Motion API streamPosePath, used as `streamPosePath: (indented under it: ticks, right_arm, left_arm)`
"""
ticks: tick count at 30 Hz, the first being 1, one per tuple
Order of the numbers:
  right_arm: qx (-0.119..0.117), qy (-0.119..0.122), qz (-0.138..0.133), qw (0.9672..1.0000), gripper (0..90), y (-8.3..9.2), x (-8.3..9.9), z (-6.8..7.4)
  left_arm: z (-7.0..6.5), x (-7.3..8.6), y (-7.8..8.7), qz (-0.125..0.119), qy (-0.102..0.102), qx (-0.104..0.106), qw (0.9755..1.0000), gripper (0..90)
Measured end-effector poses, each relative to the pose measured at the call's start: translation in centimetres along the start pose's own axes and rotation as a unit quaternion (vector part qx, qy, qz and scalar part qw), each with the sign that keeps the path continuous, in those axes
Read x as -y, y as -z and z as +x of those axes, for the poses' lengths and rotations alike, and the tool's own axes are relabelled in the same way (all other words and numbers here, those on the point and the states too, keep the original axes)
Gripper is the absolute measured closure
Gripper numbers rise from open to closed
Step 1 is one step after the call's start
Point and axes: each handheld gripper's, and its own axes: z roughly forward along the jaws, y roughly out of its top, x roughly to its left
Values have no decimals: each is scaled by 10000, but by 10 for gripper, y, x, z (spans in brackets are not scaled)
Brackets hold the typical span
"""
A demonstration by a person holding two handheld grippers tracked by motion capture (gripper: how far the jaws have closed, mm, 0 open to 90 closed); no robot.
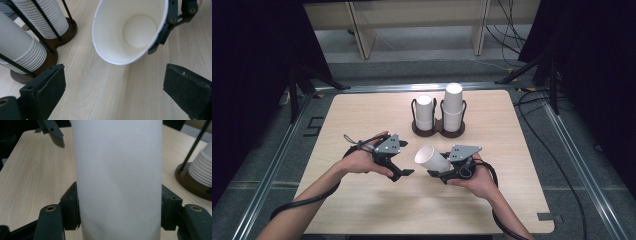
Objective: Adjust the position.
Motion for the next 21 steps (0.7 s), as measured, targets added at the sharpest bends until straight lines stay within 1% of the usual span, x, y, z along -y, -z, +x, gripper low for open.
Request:
streamPosePath:
  ticks: [1, 2, 3, 4, 5, 6, 7, 8, 9, 10, 11, 12, 13, 14, 15, 16, 17, 18, 19, 20, 21]
  right_arm:
    - [35, -43, -23, 10000, 351, 1, 1, 0]
    - [112, -132, -163, 9997, 351, 1, 4, 0]
    - [155, -168, -201, 9995, 351, 2, 5, 0]
    - [196, -208, -253, 9993, 351, 2, 7, 0]
    - [276, -251, -356, 9987, 351, 2, 9, 0]
    - [361, -326, -443, 9978, 351, 3, 12, 0]
    - [361, -326, -443, 9978, 351, 3, 12, 0]
    - [383, -360, -539, 9972, 351, 3, 13, 0]
    - [541, -381, -654, 9957, 351, 4, 16, 0]
    - [592, -465, -629, 9952, 350, 5, 17, 1]
    - [641, -477, -726, 9942, 350, 5, 18, 1]
    - [643, -452, -727, 9943, 350, 6, 19, 0]
    - [739, -521, -717, 9933, 350, 7, 20, 1]
    - [736, -544, -797, 9926, 350, 6, 21, 1]
    - [827, -456, -787, 9924, 350, 7, 21, 0]
    - [850, -458, -890, 9913, 350, 6, 22, 0]
    - [850, -458, -890, 9913, 350, 6, 22, 0]
    - [912, -496, -875, 9907, 350, 6, 23, 2]
    - [915, -531, -850, 9907, 349, 6, 23, 3]
    - [904, -630, -865, 9901, 349, 5, 24, 5]
    - [941, -631, -928, 9892, 349, 4, 24, 6]
  left_arm:
    - [-3, 5, -1, -196, 172, -66, 9996, 37]
    - [-5, 9, -2, -306, 276, -100, 9991, 37]
    - [-7, 12, -2, -362, 329, -122, 9987, 36]
    - [-9, 17, -4, -516, 418, -175, 9976, 34]
    - [-11, 20, -4, -597, 524, -245, 9965, 34]
    - [-15, 28, -5, -783, 708, -370, 9937, 34]
    - [-15, 28, -5, -783, 708, -370, 9937, 34]
    - [-17, 31, -6, -863, 798, -437, 9921, 34]
    - [-20, 38, -6, -1073, 978, -602, 9876, 34]
    - [-22, 41, -6, -1122, 1076, -683, 9855, 35]
    - [-23, 45, -6, -1149, 1111, -746, 9843, 36]
    - [-24, 48, -8, -1299, 1175, -791, 9814, 36]
    - [-25, 50, -8, -1321, 1230, -906, 9794, 38]
    - [-27, 52, -8, -1358, 1265, -970, 9778, 40]
    - [-29, 54, -7, -1386, 1290, -1057, 9762, 40]
    - [-31, 56, -7, -1382, 1348, -1068, 9754, 46]
    - [-31, 56, -7, -1382, 1348, -1068, 9754, 50]
    - [-32, 58, -7, -1440, 1376, -1065, 9742, 50]
    - [-33, 59, -7, -1475, 1402, -1123, 9726, 50]
    - [-34, 61, -7, -1555, 1485, -1126, 9701, 52]
    - [-36, 62, -7, -1552, 1499, -1128, 9699, 52]
